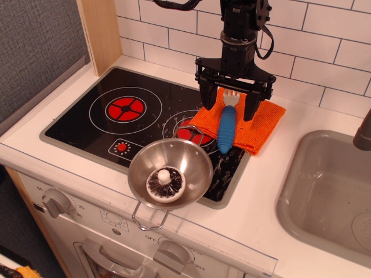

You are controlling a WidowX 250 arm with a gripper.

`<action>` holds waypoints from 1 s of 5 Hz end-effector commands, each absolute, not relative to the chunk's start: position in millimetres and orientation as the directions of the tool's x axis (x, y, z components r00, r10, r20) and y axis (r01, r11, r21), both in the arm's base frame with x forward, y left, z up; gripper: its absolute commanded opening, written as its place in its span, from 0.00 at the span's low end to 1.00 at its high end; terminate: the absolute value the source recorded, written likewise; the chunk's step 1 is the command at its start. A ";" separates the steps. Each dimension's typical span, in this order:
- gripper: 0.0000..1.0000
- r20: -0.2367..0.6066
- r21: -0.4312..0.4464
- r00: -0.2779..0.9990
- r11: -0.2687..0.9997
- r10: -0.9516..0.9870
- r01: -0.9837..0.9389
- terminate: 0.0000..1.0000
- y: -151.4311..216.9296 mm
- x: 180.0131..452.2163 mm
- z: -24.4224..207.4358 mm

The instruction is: Move the mushroom to the top middle of the stove.

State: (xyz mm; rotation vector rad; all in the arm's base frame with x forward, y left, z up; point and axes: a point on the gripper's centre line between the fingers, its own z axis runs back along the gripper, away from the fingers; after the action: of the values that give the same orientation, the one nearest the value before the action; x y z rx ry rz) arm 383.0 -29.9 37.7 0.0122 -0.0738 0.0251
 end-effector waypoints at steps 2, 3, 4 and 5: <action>1.00 0.123 -0.019 0.992 1.000 0.026 -0.024 0.00 -34.5 375.8 58.8; 1.00 0.193 -0.001 0.981 1.000 0.019 -0.019 0.00 -36.9 355.9 84.8; 1.00 0.217 0.006 0.976 1.000 0.019 -0.021 0.00 -31.3 316.1 98.5; 1.00 0.143 0.026 0.990 1.000 -0.009 0.006 0.00 -22.8 271.3 74.2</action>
State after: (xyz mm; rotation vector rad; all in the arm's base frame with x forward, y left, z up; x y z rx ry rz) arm 260.7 -23.7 55.9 0.0272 -0.0774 -0.0131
